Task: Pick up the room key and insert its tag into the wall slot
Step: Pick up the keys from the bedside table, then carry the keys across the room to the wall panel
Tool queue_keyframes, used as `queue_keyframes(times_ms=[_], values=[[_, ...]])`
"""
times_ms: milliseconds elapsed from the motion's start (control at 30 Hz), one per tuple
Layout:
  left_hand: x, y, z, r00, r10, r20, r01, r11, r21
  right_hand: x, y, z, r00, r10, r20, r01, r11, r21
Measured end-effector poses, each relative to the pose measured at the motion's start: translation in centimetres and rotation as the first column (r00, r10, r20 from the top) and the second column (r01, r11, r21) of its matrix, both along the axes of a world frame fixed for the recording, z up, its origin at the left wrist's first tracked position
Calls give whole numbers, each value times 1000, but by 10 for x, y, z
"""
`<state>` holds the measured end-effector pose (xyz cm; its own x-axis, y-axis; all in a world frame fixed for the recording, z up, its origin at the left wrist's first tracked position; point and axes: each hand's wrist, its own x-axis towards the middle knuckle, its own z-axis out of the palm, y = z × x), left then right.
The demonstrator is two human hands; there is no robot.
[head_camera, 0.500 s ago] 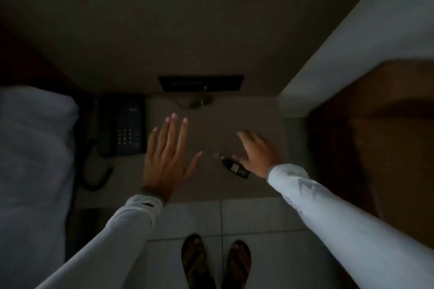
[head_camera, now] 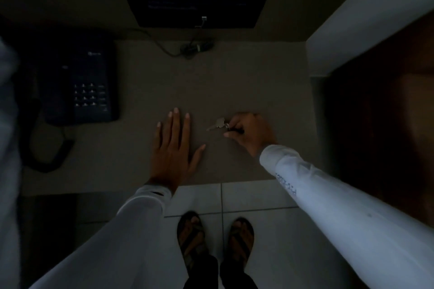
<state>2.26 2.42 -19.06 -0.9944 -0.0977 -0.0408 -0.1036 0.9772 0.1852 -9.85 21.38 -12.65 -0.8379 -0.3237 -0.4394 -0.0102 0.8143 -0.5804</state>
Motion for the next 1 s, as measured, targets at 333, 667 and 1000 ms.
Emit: queue_keyframes(times_ms=[333,667,1000], values=[[-38,6,149,986,-70,-152,58,995,-78,-13,19,114,983,-184,-14,182,979,-91],[-85,65,394,891,-209,-403,191,978,-83,-19,91,357,915,-293,-279,256,953,-161],[-126,231,631,555,-475,-683,529,835,-151,38,276,635,638,-470,-610,475,864,-169]])
